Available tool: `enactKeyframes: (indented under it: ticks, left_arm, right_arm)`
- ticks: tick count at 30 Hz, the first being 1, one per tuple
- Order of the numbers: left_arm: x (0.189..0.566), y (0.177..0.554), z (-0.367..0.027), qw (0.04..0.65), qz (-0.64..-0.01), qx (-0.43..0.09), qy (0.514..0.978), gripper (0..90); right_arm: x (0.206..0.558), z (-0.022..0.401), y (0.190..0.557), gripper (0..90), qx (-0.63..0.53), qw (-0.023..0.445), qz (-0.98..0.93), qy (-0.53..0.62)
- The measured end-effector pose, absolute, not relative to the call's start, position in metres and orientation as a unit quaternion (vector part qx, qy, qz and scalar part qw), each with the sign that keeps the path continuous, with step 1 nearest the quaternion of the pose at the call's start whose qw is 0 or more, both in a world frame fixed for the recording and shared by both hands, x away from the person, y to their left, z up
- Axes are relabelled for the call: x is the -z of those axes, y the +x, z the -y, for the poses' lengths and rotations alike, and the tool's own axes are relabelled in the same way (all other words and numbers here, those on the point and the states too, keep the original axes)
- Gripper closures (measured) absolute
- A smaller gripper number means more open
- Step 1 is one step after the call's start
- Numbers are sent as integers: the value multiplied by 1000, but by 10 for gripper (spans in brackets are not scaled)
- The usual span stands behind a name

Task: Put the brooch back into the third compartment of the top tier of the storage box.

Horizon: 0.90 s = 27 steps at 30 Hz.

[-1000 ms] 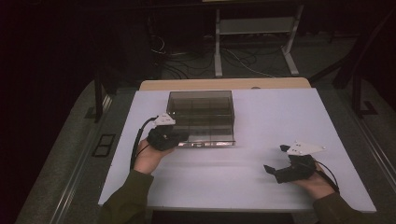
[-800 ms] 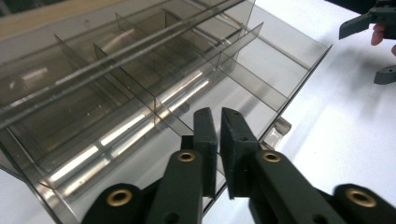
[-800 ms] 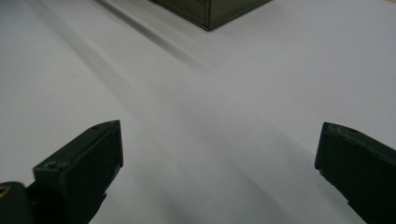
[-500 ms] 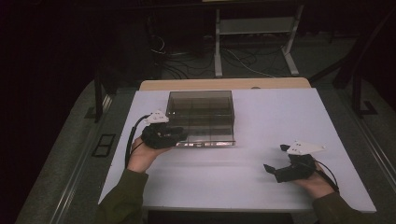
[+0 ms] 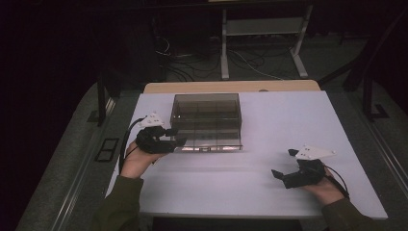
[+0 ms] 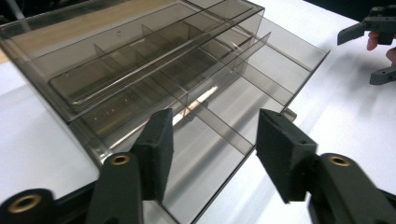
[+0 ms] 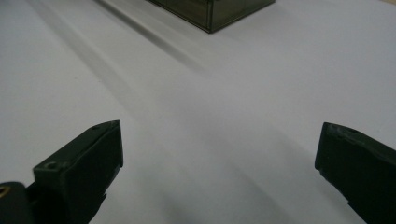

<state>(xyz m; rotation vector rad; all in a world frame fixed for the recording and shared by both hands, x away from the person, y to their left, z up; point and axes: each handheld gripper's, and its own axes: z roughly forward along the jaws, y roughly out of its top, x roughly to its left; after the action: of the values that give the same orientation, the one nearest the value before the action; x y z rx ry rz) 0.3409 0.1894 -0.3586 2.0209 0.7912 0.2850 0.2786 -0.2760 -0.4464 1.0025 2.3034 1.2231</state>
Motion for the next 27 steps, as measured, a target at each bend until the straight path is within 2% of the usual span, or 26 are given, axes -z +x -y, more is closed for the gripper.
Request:
enactKeyframes:
  ticks: [8, 21, 27]
  left_arm:
    - [358, 338, -202, 459, -327, -121, 817, 356]
    - [367, 327, -237, 455, -351, -132, 808, 326]
    - [374, 325, -257, 456, -369, -137, 798, 345]
  right_arm:
    - [447, 275, 280, 6, -431, 173, -812, 354]
    - [448, 275, 280, 5, -428, 170, -813, 357]
    - [448, 275, 280, 5, -427, 171, -812, 360]
